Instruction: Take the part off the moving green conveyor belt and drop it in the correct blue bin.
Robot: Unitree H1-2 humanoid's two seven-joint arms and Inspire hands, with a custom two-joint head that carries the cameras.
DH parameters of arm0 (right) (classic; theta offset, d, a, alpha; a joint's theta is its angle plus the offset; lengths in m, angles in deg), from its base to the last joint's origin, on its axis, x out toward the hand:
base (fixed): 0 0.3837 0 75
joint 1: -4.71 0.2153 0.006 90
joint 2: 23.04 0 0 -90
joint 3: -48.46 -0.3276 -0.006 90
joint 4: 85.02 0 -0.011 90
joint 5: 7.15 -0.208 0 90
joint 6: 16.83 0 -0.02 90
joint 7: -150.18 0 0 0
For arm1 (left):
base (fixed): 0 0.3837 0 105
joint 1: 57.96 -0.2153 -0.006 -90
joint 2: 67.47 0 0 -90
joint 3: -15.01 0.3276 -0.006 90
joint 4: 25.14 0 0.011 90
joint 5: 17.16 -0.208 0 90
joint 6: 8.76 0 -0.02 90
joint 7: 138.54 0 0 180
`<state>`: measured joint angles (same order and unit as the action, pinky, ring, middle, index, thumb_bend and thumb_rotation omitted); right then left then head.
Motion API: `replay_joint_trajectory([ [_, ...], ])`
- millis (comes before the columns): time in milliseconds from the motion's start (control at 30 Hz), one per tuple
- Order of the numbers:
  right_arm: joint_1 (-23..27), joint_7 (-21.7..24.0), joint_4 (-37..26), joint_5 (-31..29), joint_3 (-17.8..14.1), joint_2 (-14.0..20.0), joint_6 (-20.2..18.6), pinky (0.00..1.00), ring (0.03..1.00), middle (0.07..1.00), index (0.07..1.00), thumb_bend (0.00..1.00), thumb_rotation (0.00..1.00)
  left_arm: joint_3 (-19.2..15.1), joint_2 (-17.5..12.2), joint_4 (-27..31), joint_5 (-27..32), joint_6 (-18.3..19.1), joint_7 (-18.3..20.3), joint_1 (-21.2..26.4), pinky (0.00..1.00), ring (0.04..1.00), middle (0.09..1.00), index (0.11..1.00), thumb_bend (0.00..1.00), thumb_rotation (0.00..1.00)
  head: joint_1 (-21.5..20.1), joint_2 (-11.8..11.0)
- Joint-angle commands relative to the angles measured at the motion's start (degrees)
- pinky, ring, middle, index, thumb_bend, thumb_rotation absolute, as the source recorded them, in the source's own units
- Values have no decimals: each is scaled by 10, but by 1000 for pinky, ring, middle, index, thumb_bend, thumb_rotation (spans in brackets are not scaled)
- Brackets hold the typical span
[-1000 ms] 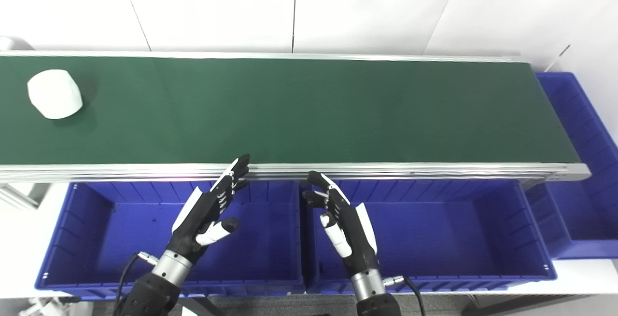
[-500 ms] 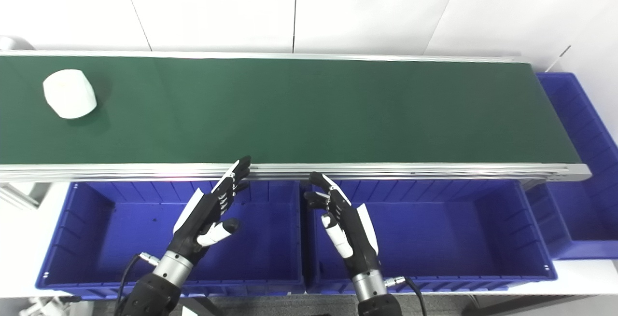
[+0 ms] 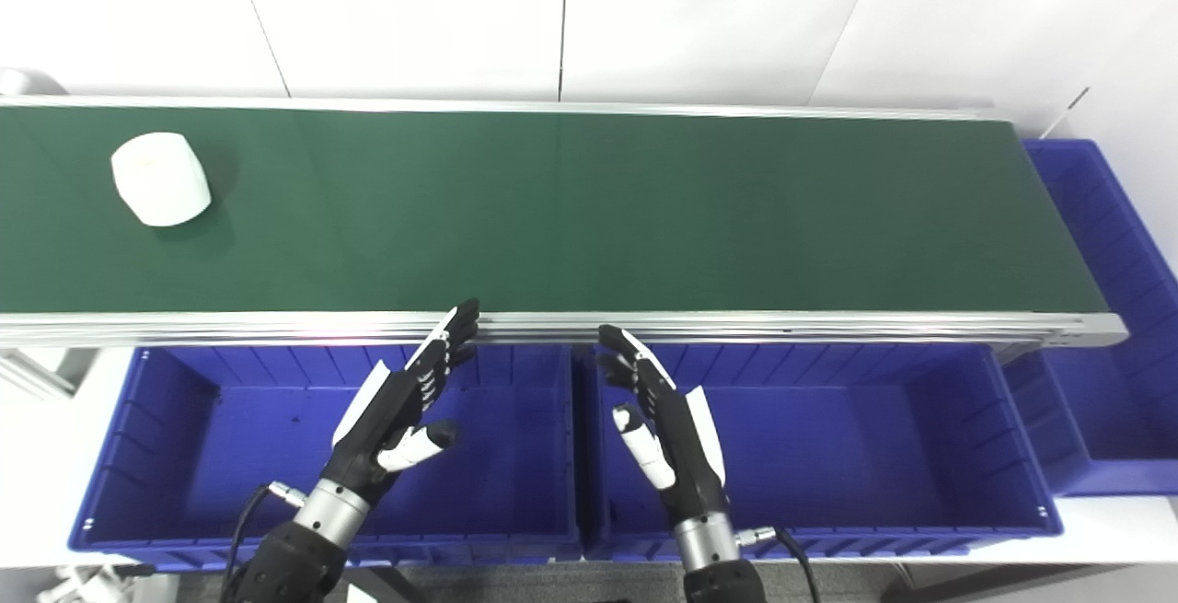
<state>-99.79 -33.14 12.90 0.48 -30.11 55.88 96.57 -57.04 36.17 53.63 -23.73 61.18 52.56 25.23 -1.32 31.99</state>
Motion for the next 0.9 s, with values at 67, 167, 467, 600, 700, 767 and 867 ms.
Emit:
replay_joint_trajectory([
  [67,8,-16,-6,-3,10,7,35,945,927,914,871,828,1000,2,4,-2,-1,-34,0,13,952,1000,1000,976,1000,818,3,-3],
  [167,11,-27,-4,-2,14,12,35,957,935,919,871,828,1000,2,5,-11,3,-41,1,15,954,1000,1000,975,1000,812,7,-7],
  [467,25,-68,20,0,40,34,35,987,950,919,882,787,1000,3,9,-49,3,-64,-1,23,957,1000,1000,974,1000,802,26,-65],
  [600,34,-84,48,-3,56,43,35,967,940,914,880,799,1000,6,10,-80,5,-68,-3,31,927,1000,1000,964,1000,787,35,-98],
  [700,42,-95,66,-4,67,49,35,964,936,912,878,814,1000,9,11,-92,-2,-68,-10,36,904,988,1000,958,1000,792,43,-118],
  [767,46,-100,74,-7,73,53,35,965,937,913,878,817,1000,11,12,-99,-2,-68,-12,39,896,984,1000,955,1000,793,47,-124],
  [867,49,-100,79,-13,77,56,35,968,932,910,872,825,1000,15,13,-104,-1,-68,-17,42,884,980,999,946,1000,787,53,-125],
])
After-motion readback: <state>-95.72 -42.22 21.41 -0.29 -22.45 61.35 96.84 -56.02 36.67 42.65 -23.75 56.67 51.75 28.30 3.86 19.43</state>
